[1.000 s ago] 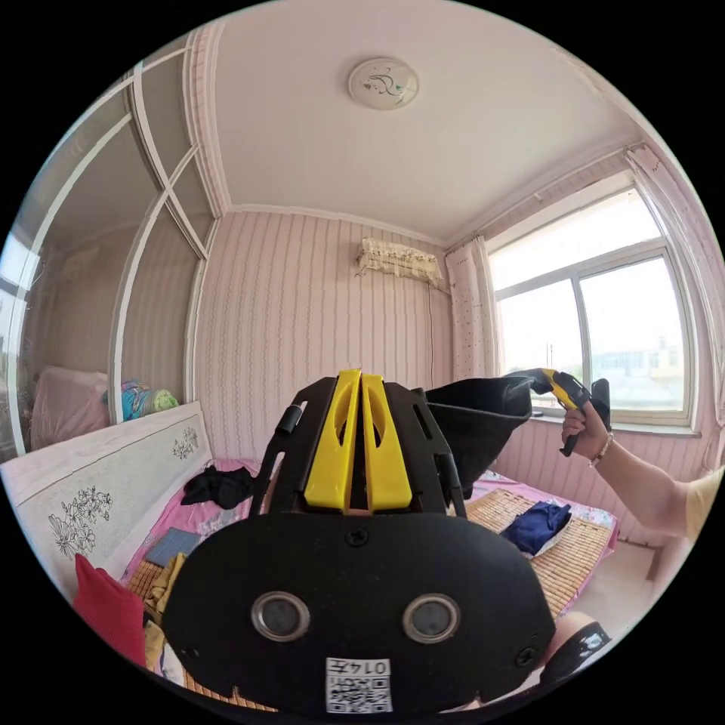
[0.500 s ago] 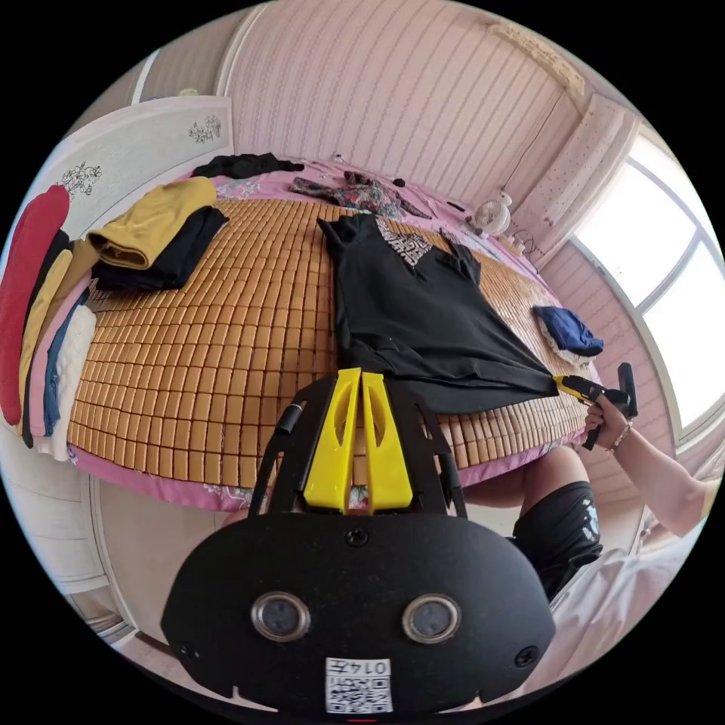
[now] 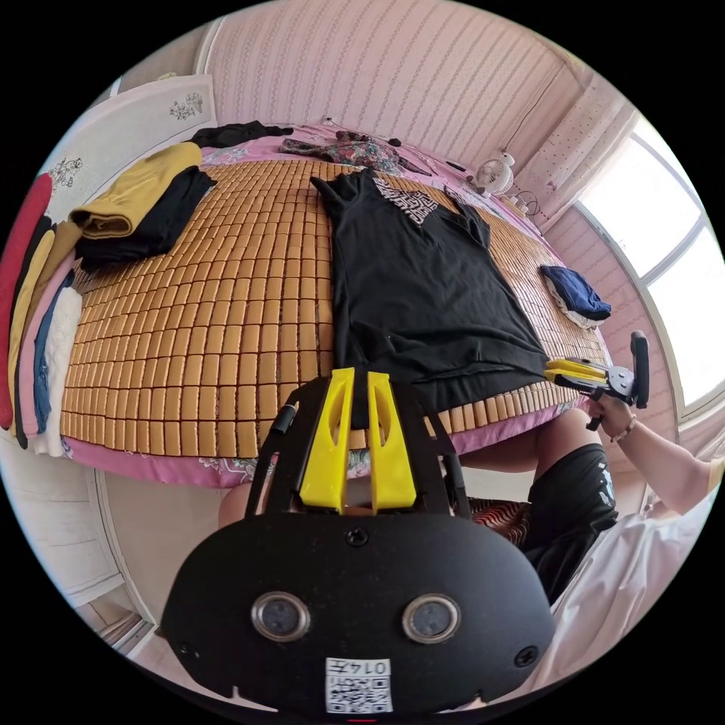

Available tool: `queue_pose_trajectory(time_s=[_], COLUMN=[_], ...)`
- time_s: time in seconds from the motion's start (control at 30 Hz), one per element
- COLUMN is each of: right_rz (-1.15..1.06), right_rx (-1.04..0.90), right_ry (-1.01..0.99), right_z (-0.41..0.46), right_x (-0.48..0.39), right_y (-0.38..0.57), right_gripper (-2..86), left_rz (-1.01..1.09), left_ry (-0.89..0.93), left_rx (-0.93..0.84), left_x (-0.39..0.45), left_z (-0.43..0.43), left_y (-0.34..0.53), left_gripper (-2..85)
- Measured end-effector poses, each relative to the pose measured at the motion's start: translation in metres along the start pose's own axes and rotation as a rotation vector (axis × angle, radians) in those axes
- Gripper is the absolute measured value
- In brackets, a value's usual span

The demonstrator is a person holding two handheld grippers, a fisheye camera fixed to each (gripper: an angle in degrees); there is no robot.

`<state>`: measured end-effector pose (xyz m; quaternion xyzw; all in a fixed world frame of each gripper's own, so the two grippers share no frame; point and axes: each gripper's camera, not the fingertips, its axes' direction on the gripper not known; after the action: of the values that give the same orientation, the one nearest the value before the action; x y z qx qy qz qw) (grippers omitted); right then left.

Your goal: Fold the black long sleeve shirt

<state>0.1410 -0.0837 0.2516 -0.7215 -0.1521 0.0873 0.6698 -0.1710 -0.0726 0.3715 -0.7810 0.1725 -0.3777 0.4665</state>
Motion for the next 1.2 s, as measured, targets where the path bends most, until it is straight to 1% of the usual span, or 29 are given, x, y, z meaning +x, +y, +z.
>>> queue_pose_trajectory(time_s=[0.13, 0.17, 0.27, 0.3, 0.47, 0.6, 0.77, 0.83, 0.87, 0.93, 1.03, 1.1, 1.2], right_rz=[-0.026, -0.033, -0.019, -0.025, -0.039, 0.019, 0.027, 0.015, 0.02, 0.031, 0.105, 0.216, 0.379], right_rx=[-0.11, -0.091, -0.119, -0.09, 0.046, 0.073, 0.065, 0.011, -0.035, -0.06, -0.031, 0.021, 0.037], right_ry=[0.058, 0.05, -0.004, -0.009, -0.021, -0.041, -0.089, -0.147, -0.181, -0.193, -0.19, -0.182, -0.141], right_z=[0.026, 0.025, 0.017, 0.007, -0.032, -0.041, -0.036, -0.025, -0.015, -0.007, -0.008, -0.012, -0.007], right_x=[-0.006, -0.004, 0.005, 0.007, 0.013, 0.027, 0.033, 0.035, 0.037, 0.04, 0.054, 0.074, 0.102], right_y=[-0.032, -0.038, -0.056, -0.058, -0.049, -0.039, -0.035, -0.036, -0.037, -0.035, -0.028, -0.019, -0.009], right_gripper=[4.1, 3.4, 1.7, 1.6, 1.1, 0.8, 0.9, 0.9, 0.9, 2.0, 3.8, 5.2, 5.6], left_rz=[0.028, 0.028, 0.004, 0.004, 0.064, 0.058, 0.025, -0.006, -0.029, -0.07, -0.117, -0.139, -0.134], left_ry=[0.041, 0.032, 0.013, 0.01, -0.021, 0.013, 0.119, 0.151, 0.147, 0.129, 0.162, 0.176, 0.147], left_rx=[-0.119, -0.145, -0.227, -0.213, -0.254, -0.221, -0.111, -0.105, -0.118, -0.147, -0.18, -0.169, -0.172], left_x=[0.001, -0.001, -0.01, -0.012, -0.027, -0.045, -0.077, -0.091, -0.1, -0.112, -0.125, -0.131, -0.136], left_z=[0.038, 0.048, 0.073, 0.074, 0.078, 0.067, 0.032, 0.029, 0.031, 0.039, 0.051, 0.052, 0.054], left_y=[-0.026, -0.031, -0.041, -0.044, -0.061, -0.063, -0.068, -0.068, -0.067, -0.063, -0.06, -0.06, -0.062], left_gripper=[4.9, 4.4, 3.3, 3.1, 1.4, 1.1, 0.6, 0.6, 0.6, 0.5, 0.5, 0.5, 0.4])
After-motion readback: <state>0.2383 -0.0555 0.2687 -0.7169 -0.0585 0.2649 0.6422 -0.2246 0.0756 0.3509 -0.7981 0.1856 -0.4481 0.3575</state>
